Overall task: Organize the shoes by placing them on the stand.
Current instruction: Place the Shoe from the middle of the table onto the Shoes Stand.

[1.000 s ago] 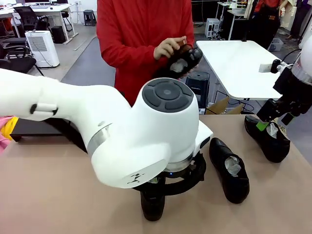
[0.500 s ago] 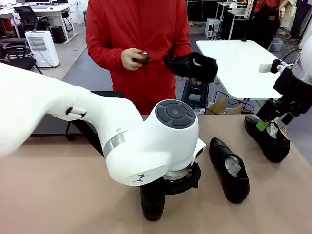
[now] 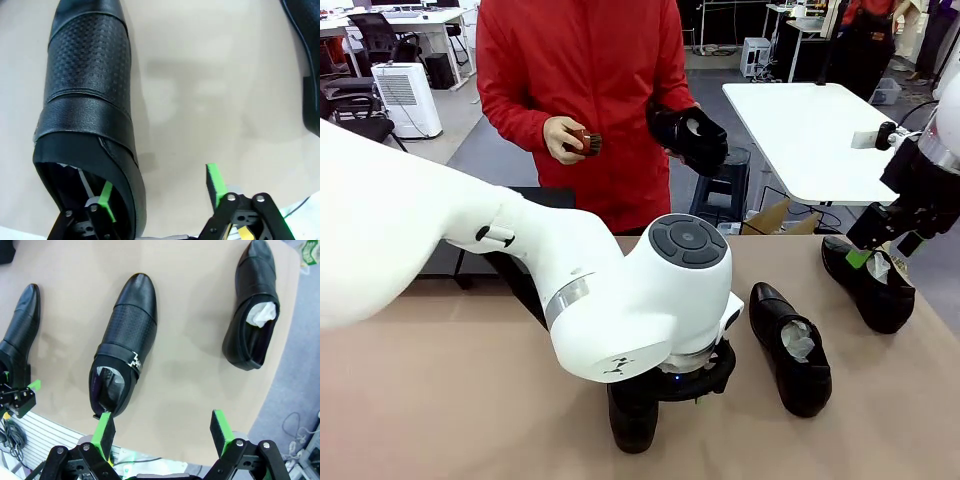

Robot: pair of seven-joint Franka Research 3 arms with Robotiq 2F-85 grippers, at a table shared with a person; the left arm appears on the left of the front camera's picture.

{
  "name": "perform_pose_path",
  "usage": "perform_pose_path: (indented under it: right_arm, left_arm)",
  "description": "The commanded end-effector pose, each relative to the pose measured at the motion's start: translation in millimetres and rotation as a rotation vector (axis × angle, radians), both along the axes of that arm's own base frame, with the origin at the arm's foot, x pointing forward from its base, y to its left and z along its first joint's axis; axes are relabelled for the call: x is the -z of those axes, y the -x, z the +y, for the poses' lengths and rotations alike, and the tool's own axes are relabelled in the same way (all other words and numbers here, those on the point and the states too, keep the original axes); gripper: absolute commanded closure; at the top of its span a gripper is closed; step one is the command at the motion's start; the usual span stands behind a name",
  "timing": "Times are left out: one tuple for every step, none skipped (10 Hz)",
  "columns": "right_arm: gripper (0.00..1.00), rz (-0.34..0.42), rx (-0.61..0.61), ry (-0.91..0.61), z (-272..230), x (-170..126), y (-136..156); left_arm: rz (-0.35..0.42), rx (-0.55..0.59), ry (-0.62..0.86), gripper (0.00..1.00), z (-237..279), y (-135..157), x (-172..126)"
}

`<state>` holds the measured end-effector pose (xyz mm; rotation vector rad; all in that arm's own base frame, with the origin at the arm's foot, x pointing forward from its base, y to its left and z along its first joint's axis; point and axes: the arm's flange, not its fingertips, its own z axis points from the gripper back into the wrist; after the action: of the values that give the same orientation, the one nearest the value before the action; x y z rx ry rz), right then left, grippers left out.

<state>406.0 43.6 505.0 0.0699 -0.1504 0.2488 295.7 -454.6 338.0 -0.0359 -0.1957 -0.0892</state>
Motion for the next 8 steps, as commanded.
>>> perform_pose_path:
  right_arm:
    - [0.0,-0.003,0.005,0.005,-0.7,-1.8,-1.0]
    - [0.0,-0.003,0.005,0.005,-0.7,-1.8,-1.0]
    - [0.0,-0.003,0.005,0.005,-0.7,-1.8,-1.0]
    - [0.0,-0.003,0.005,0.005,-0.7,-1.8,-1.0]
    - [0.0,-0.003,0.005,0.005,-0.7,-1.8,-1.0]
    - [0.0,-0.003,0.005,0.005,-0.7,-1.8,-1.0]
    - [0.0,-0.003,0.005,0.005,-0.7,-1.8,-1.0]
    - [0.0,-0.003,0.005,0.005,-0.7,-1.8,-1.0]
  left_arm:
    - [0.001,-0.035,-0.016,0.51,-3.6,-2.0,-2.4]
    - [-0.013,-0.035,-0.022,0.71,-3.7,-1.2,-4.0]
    - [-0.011,-0.034,-0.032,0.91,-2.9,-1.2,-3.8]
    - [0.0,-0.036,-0.034,1.0,-1.3,-0.6,-2.4]
    - [0.007,-0.036,-0.032,1.0,-1.2,0.7,-0.6]
    - [0.006,-0.035,-0.031,1.0,-1.4,0.8,-0.6]
    - [0.002,-0.036,-0.033,1.0,-0.2,0.8,-1.8]
    - [0.001,-0.04,-0.037,1.0,2.1,0.5,-3.2]
